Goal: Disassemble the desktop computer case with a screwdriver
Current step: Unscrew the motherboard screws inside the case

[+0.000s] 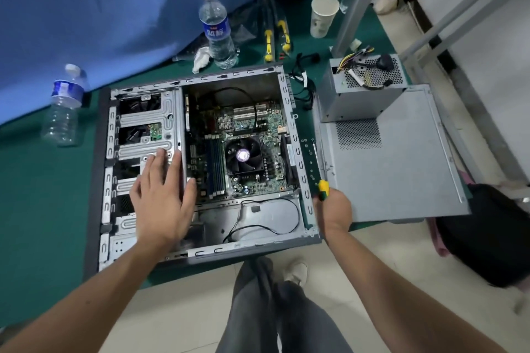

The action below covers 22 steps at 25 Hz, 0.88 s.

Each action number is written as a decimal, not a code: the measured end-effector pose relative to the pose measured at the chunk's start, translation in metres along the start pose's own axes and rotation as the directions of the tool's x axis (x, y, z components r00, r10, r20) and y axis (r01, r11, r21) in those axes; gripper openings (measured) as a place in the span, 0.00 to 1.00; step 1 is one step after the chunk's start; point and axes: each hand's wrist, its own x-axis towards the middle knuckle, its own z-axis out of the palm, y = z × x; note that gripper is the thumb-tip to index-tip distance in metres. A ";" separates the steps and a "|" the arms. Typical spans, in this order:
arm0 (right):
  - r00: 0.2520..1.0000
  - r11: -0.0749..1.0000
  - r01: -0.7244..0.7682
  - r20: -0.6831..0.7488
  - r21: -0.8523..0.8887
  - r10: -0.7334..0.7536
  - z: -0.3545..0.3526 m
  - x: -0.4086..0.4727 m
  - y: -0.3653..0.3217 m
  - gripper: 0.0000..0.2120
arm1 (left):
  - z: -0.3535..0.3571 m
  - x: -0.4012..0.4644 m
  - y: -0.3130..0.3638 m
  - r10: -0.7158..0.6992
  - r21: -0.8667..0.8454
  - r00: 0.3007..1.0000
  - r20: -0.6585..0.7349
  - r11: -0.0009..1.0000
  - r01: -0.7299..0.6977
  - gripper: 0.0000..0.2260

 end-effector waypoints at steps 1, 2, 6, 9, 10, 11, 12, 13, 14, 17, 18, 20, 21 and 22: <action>1.000 1.000 0.004 -0.005 0.017 -0.004 -0.003 -0.002 0.001 0.11 | 0.000 0.000 0.000 0.001 -0.001 1.000 0.001 1.000 -0.001 0.28; 1.000 0.998 0.009 -0.014 0.069 -0.008 -0.007 -0.006 0.001 0.12 | 0.000 0.000 0.000 0.000 -0.002 1.000 0.003 1.000 0.000 0.28; 0.994 0.825 -0.079 0.102 0.560 0.027 -0.047 -0.027 -0.008 0.10 | 0.000 -0.001 0.000 0.008 -0.004 1.000 0.019 1.000 -0.007 0.29; 0.975 0.718 -0.036 0.183 0.695 -0.128 -0.091 -0.044 -0.034 0.08 | -0.012 -0.003 0.007 0.013 -0.081 0.999 0.039 0.997 -0.009 0.29; 0.963 0.732 0.030 0.176 0.681 -0.204 -0.101 -0.049 -0.045 0.07 | -0.018 -0.006 0.011 0.048 -0.112 0.998 0.037 0.993 -0.044 0.29; 0.946 0.741 0.094 0.173 0.665 -0.275 -0.109 -0.056 -0.058 0.06 | -0.024 -0.010 0.018 0.108 -0.165 0.994 0.025 0.981 -0.103 0.28; 0.923 0.741 0.132 0.190 0.658 -0.334 -0.112 -0.064 -0.071 0.04 | -0.030 -0.016 0.028 0.175 -0.263 0.984 0.019 0.951 -0.164 0.28; 0.893 0.744 0.149 0.235 0.651 -0.384 -0.111 -0.072 -0.084 0.01 | -0.037 -0.021 0.042 0.233 -0.391 0.972 0.036 0.898 -0.201 0.28; 0.854 0.762 0.163 0.297 0.626 -0.426 -0.108 -0.081 -0.097 0.02 | -0.042 -0.025 0.057 0.290 -0.518 0.954 0.082 0.830 -0.208 0.29; 0.700 0.801 0.167 0.503 0.574 -0.506 -0.094 -0.099 -0.126 0.05 | -0.053 -0.031 0.090 0.351 -0.732 0.921 0.169 0.670 -0.121 0.17; 0.678 0.805 0.175 0.523 0.567 -0.516 -0.093 -0.097 -0.130 0.06 | -0.054 -0.027 0.090 0.294 -0.754 0.942 0.163 0.653 -0.073 0.10; 0.787 0.804 0.264 0.363 0.533 -0.498 -0.098 -0.078 -0.127 0.05 | -0.053 -0.018 0.074 0.121 -0.740 0.981 0.151 0.671 0.031 0.02; 0.870 0.810 0.280 0.220 0.516 -0.441 -0.103 -0.061 -0.119 0.05 | -0.052 -0.012 0.062 0.031 -0.708 0.990 0.134 0.703 0.074 0.03; 0.931 0.828 0.249 0.111 0.502 -0.348 -0.106 -0.042 -0.106 0.05 | -0.050 -0.004 0.049 -0.046 -0.646 0.994 0.096 0.757 0.098 0.06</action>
